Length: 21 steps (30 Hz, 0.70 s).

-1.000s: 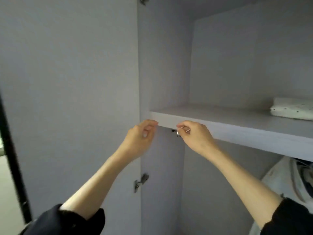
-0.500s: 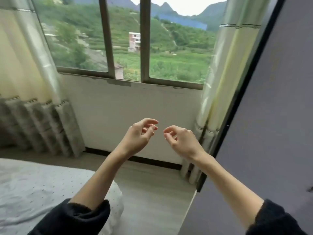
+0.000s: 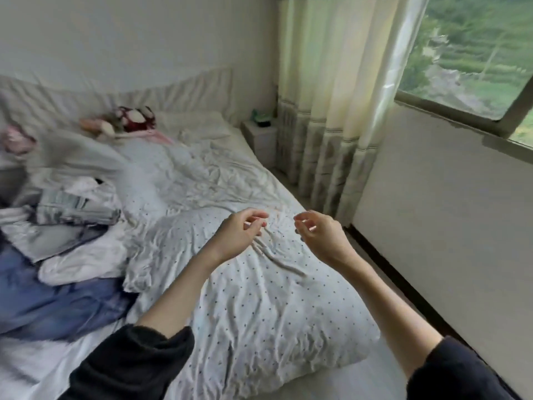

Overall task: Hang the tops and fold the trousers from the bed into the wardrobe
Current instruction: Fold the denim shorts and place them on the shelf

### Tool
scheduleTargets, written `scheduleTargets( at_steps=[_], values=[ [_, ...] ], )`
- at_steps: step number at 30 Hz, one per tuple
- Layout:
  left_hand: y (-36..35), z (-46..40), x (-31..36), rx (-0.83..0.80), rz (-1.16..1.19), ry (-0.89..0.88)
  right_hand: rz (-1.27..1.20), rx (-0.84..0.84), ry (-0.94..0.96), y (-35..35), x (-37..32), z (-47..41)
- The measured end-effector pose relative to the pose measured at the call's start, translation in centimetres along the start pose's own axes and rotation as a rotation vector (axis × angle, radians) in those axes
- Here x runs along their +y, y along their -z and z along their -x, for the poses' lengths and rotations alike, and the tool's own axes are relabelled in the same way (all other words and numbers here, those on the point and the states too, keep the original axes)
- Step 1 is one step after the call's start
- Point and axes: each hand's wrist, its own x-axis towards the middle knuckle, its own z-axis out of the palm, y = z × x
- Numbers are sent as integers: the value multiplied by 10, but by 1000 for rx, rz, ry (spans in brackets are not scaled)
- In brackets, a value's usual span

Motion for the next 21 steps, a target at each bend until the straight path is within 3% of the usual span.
scheduleTargets(
  at_steps=[11,21],
  values=[
    [170,-4,-171,320,58,388,11,-410,226,-213,-110,-119],
    [222,-17,-272,442,54,659,46,-699,303,-325,-137,-211]
  ],
)
